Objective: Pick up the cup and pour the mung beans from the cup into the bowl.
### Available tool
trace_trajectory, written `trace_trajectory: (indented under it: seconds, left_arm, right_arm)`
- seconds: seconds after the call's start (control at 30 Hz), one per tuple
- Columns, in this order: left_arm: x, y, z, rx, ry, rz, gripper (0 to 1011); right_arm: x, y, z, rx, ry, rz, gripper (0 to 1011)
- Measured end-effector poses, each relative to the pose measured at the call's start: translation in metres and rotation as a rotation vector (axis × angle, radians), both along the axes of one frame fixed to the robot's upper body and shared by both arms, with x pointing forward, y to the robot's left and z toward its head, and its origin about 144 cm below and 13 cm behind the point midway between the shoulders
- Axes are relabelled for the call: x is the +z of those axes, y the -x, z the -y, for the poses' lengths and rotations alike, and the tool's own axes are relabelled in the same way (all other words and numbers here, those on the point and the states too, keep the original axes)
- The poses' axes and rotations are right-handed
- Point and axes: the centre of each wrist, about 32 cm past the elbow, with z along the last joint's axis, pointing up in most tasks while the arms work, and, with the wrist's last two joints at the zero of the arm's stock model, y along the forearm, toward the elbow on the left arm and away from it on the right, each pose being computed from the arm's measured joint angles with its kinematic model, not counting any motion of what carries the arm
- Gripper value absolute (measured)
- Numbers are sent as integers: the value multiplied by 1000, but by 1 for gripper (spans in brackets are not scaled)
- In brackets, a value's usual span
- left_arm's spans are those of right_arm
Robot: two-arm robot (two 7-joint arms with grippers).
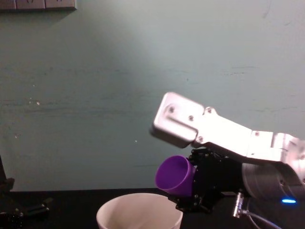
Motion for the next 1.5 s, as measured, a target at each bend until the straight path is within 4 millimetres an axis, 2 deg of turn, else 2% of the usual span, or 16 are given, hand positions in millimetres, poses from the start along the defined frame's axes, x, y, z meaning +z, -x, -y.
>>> trace_trajectory:
  seconds: [0.73,1.5]
  left_arm:
    - [0,0,0,0,0,0,1000]
    - [0,0,0,0,0,0,1000]
  right_arm:
    - [12,-4,-40,37,299,138,715]
    - [4,2,-71,50,553,261,715]
